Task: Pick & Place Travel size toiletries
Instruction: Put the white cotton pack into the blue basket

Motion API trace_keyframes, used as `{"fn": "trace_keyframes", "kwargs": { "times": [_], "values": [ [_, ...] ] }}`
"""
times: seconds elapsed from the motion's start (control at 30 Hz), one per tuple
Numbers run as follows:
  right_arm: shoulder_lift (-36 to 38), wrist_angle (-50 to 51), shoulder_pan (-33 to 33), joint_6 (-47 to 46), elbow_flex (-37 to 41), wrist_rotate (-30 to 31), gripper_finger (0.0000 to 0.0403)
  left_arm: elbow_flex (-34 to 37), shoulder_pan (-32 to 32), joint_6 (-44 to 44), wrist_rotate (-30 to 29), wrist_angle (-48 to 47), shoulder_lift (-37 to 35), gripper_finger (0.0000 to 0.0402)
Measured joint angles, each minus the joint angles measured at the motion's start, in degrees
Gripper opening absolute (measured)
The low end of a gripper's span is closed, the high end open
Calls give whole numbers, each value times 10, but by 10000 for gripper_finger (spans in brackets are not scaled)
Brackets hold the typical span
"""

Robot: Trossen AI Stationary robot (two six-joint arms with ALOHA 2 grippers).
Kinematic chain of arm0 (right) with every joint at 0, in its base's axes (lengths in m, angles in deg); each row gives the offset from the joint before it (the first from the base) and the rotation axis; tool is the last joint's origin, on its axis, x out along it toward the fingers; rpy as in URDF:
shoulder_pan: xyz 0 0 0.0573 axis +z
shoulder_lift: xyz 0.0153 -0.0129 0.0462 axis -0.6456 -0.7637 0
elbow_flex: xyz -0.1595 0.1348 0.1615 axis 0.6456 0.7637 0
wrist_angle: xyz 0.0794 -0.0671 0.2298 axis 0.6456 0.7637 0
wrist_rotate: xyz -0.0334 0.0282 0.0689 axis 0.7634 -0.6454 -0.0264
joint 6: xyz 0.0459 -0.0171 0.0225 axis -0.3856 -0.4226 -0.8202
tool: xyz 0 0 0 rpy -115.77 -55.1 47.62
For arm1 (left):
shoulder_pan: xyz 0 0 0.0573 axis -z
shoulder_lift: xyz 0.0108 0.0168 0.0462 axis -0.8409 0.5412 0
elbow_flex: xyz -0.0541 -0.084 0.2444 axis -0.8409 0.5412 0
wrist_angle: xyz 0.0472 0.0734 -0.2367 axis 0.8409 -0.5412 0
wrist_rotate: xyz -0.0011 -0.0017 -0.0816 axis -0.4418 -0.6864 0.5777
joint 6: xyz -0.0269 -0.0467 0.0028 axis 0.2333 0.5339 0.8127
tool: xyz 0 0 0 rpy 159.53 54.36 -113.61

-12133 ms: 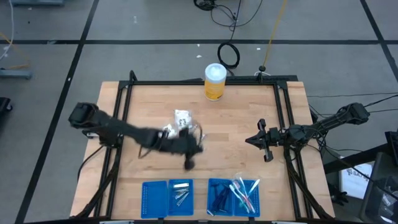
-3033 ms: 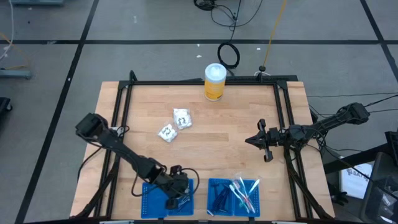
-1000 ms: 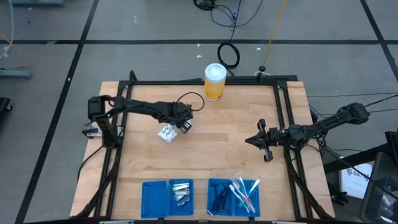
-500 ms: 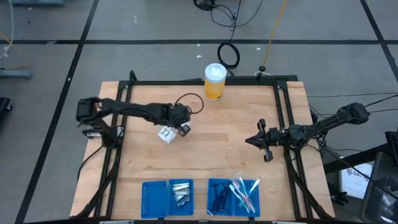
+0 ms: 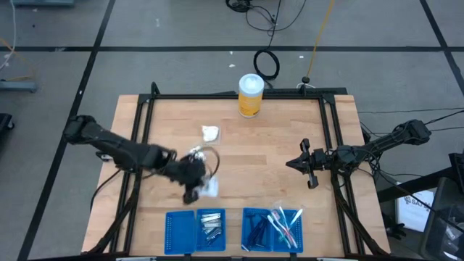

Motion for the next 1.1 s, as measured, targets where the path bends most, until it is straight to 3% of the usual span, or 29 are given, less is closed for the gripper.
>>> {"fn": "trace_keyframes", "kwargs": {
  "times": [0.13, 0.3, 0.5, 0.8, 1.1],
  "values": [
    [0, 0, 0, 0, 0, 0, 4, 0, 98, 95, 10, -5, 2, 3],
    [0, 0, 0, 0, 0, 0, 4, 0, 195, 207, -30, -8, 11, 1],
    [0, 0, 0, 0, 0, 0, 4, 0, 273, 212, -51, -27, 10, 2],
    [0, 0, 0, 0, 0, 0, 4, 0, 314, 342, -65, -25, 11, 3],
    [0, 0, 0, 0, 0, 0, 4, 0, 317, 316, -63, -27, 49, 20]
  ]
}}
